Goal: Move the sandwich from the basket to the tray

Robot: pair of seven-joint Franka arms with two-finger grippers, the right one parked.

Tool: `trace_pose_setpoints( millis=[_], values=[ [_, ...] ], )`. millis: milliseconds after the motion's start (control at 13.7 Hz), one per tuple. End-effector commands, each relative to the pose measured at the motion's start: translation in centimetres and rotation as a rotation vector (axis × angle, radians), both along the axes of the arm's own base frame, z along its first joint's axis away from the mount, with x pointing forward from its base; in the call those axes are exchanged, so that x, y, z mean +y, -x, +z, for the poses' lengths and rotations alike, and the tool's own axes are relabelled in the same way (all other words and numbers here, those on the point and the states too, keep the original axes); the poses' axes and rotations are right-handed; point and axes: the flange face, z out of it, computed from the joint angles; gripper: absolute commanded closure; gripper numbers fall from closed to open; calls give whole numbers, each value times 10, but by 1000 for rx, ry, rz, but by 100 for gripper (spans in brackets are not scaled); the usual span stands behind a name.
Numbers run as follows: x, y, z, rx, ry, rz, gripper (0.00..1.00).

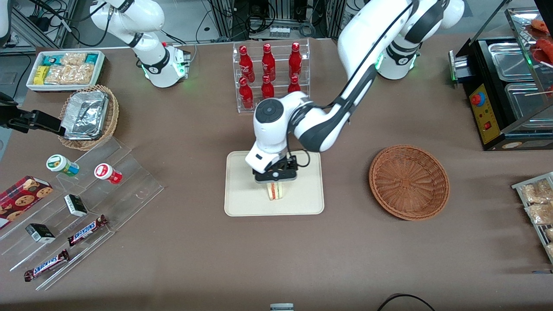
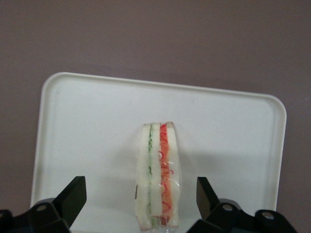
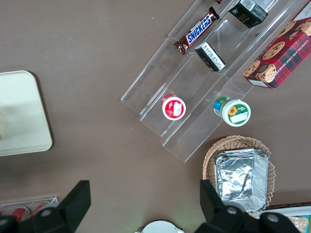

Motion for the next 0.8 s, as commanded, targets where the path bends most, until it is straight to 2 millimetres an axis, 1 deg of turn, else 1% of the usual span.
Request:
trace_pose_setpoints(
  millis=[0, 73, 146, 292, 365, 438, 510, 583, 656, 729],
  values=[
    [52, -7, 79, 13, -30, 98, 0],
    [72, -9, 101, 27, -59, 124, 0],
    [93, -12, 113, 41, -82, 153, 0],
    [128, -13, 137, 50, -86, 158, 0],
    [155, -15, 149, 63, -79, 147, 0],
    [182, -12, 162, 86, -77, 111, 0],
    [208, -8, 169, 118, -82, 60, 0],
    [236, -5, 182, 143, -86, 15, 0],
    [269, 0, 198, 171, -97, -39, 0],
    [296, 1, 214, 192, -97, -86, 0]
  ],
)
